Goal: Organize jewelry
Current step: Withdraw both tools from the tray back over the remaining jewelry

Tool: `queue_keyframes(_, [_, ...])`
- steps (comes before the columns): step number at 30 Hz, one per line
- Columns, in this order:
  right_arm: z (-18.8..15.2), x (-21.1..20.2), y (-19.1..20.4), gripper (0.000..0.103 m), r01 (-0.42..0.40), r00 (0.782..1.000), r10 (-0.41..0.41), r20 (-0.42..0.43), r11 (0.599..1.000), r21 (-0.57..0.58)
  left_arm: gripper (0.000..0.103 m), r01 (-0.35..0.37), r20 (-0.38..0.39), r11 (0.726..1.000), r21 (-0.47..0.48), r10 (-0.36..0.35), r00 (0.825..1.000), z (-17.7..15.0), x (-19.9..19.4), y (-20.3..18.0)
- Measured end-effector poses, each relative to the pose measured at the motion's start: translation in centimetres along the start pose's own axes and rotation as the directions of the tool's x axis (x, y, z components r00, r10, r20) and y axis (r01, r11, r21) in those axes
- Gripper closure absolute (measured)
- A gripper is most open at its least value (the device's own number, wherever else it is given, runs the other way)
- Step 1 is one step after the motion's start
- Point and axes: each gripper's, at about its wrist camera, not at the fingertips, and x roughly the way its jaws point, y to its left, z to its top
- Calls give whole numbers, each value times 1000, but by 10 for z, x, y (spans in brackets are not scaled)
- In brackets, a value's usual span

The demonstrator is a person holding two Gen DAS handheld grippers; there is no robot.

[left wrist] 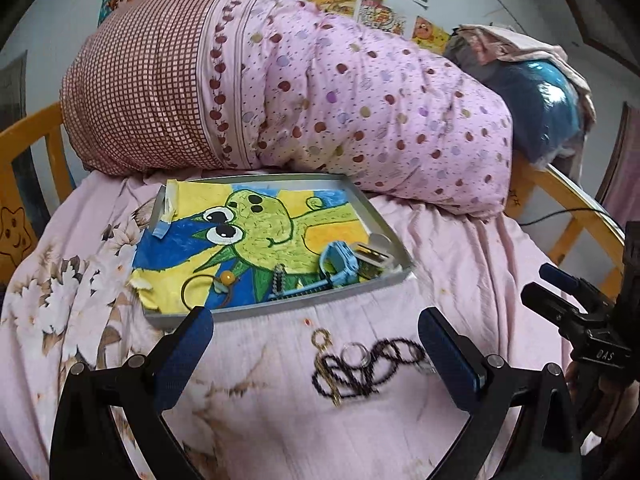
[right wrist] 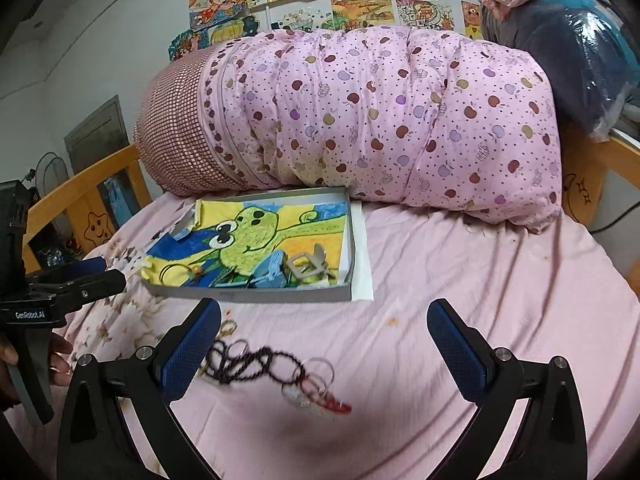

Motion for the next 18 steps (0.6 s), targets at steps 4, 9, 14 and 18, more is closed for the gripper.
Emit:
queue_keyframes(4, [-9,-16,2,2,2,1000,-2,-13,1000,-3,0,8,6,1000,19,-8,1000,-13,-16,-9])
queue_keyframes(9, [-21,-33,2,2,11,999,-11,-40,1000,-6,0,18,-19,1000,15,-18,1000,-31,-27,-16])
queue_keyframes(14, [-35,-39,0,2,32,995,-35,-93,999,-28,0,1,-46,1000,23,1,999,-49,-29,-17])
queue_keyframes(18, [-48,-34,1,2,28,988,-37,-152,998,-57,0,-17,-97,999,31,20,995,-66,-21,-13])
